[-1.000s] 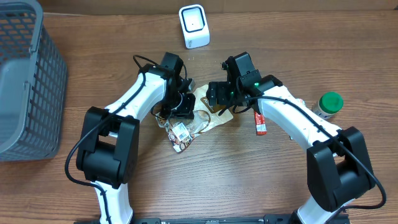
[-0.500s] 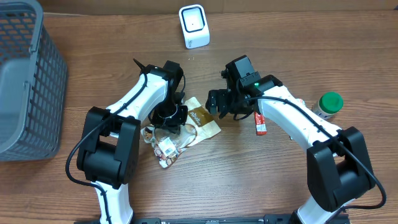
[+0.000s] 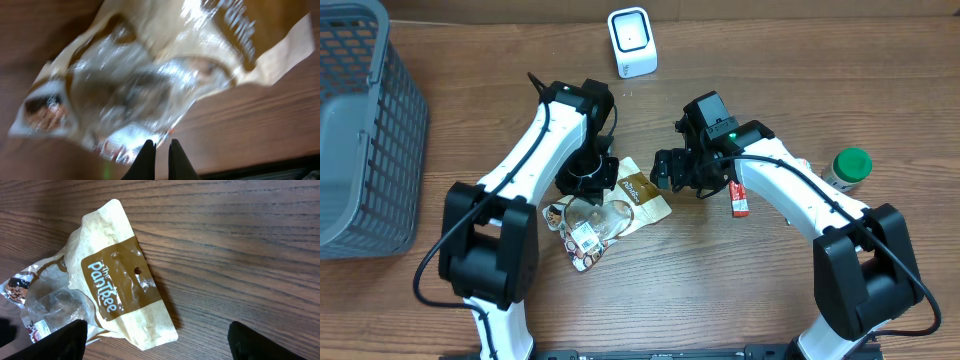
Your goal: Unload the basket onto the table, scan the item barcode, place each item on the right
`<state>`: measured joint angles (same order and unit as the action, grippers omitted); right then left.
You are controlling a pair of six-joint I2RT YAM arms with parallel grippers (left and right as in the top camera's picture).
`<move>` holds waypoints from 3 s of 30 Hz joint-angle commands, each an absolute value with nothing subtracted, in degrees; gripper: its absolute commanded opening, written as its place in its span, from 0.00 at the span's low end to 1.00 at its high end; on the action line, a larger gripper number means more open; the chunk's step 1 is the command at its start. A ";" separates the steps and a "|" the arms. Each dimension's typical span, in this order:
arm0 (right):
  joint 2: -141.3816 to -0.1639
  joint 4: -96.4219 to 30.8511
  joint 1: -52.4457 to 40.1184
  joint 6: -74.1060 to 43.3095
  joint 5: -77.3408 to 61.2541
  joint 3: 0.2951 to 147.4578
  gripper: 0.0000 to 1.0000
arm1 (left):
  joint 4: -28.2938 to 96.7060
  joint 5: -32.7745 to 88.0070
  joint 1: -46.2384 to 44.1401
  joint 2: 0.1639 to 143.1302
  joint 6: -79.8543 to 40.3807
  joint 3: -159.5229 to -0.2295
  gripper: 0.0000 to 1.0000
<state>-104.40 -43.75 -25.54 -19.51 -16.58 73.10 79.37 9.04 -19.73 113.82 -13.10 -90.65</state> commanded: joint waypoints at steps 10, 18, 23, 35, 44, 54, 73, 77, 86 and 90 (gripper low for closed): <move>-104.71 -38.02 -28.40 -19.40 -19.75 72.97 0.91 | 82.76 -5.96 -17.93 102.67 -28.99 -87.55 0.04; -104.99 -31.05 -33.36 -19.18 -13.91 72.97 0.91 | 80.49 -5.85 -17.91 99.57 -30.11 -75.20 0.04; -106.45 -29.39 -35.79 -19.25 -9.39 72.97 0.91 | 74.59 -4.38 -17.91 99.63 -30.09 -67.59 0.04; -107.63 -30.44 -36.03 -19.90 -8.14 72.90 0.91 | 61.84 -1.98 -17.17 99.63 -30.50 -61.84 0.04; -107.63 -33.63 -36.03 -20.16 -8.14 72.90 0.91 | 55.61 -2.02 -17.17 99.66 -30.44 -60.77 0.04; -107.63 -35.55 -35.99 -22.79 -8.16 72.90 0.91 | 50.24 -1.83 -17.17 99.66 -30.46 -60.77 0.04; -111.22 -36.95 -36.05 -30.28 -7.51 71.61 0.90 | 49.36 -1.85 -17.17 99.66 -30.46 -60.77 0.05; -112.60 -37.41 -36.05 -30.30 -7.60 71.61 0.90 | 49.21 -1.83 -17.28 99.66 -30.48 -60.77 0.05; -112.64 -41.78 -36.60 -33.10 -7.70 71.61 0.89 | 48.93 -1.76 -17.28 99.66 -30.48 -60.77 0.05; -112.64 -41.65 -37.01 -33.30 -7.73 71.61 0.89 | 48.56 -1.43 -17.28 99.66 -30.48 -60.77 0.05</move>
